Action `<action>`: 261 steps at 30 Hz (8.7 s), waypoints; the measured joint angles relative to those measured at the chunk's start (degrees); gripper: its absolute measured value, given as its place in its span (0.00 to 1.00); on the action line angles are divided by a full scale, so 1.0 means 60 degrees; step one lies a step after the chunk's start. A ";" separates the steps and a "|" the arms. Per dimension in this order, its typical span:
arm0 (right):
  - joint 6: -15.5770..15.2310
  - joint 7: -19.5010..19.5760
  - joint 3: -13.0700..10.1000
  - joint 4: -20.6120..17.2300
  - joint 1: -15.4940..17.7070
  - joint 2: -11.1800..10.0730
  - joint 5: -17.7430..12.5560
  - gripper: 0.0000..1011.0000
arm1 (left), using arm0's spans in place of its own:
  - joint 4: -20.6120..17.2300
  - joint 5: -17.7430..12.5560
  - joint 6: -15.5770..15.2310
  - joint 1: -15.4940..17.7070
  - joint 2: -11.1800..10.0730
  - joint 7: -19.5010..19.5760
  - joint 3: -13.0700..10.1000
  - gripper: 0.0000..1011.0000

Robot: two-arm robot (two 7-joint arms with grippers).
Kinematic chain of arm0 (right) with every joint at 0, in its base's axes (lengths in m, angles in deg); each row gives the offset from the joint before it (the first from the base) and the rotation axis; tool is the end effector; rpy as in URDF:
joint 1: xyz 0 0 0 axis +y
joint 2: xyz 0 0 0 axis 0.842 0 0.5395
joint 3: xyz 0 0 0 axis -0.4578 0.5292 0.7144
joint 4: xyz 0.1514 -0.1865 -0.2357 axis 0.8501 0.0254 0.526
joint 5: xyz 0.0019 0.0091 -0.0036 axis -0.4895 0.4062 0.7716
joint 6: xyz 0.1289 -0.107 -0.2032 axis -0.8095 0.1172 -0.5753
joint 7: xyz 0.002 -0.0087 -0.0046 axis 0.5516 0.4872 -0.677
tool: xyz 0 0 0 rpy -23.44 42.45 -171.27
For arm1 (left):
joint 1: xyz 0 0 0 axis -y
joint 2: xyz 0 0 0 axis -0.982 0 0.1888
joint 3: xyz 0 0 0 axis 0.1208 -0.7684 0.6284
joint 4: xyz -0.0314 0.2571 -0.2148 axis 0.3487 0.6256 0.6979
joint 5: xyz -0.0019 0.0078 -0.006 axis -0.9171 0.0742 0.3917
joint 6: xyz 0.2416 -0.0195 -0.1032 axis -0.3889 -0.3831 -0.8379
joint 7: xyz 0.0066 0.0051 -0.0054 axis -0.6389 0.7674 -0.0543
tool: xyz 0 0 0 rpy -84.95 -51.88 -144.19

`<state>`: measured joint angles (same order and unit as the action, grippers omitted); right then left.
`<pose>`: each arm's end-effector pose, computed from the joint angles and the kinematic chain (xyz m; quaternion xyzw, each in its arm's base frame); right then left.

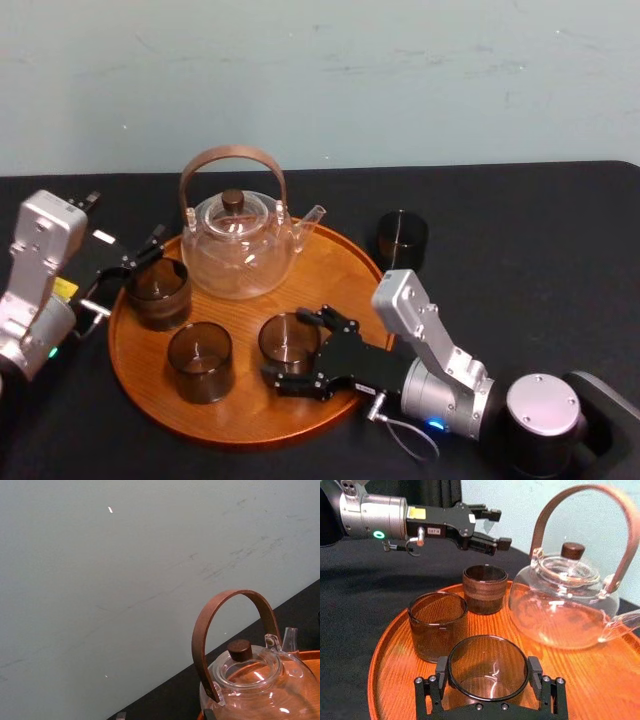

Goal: Pick up the glass from the table and place it on the tray.

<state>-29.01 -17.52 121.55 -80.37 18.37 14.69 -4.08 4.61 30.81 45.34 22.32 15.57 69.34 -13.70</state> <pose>0.3287 0.0132 -0.3824 -0.0972 -0.0150 -0.2636 0.9596 0.3227 0.1211 -0.3310 0.1415 -0.1325 0.5800 0.7912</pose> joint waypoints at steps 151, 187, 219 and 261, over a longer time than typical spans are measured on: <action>0.1841 0.0300 -0.2301 0.4826 -0.2696 0.0708 0.0350 0.99 | 0.0000 0.0000 0.0000 -0.0001 0.0000 0.0000 -0.0001 0.99; 0.1805 0.0201 -0.2384 0.5058 -0.2750 0.0774 0.0194 0.99 | 0.0000 0.0000 0.0000 0.0000 0.0000 0.0000 -0.0001 0.99; 0.1866 0.0183 -0.2413 0.4951 -0.2690 0.0765 0.0171 0.89 | 0.0000 0.0000 0.0000 0.0000 0.0000 -0.0001 -0.0001 0.99; 0.1835 -0.0243 -0.1729 0.2425 -0.1837 0.0527 -0.0285 0.89 | 0.0000 0.0000 0.0000 0.0000 0.0000 0.0000 0.0000 0.99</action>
<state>-18.00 -18.98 111.18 -65.82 7.35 17.85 -5.79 4.61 30.81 45.34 22.32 15.57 69.34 -13.70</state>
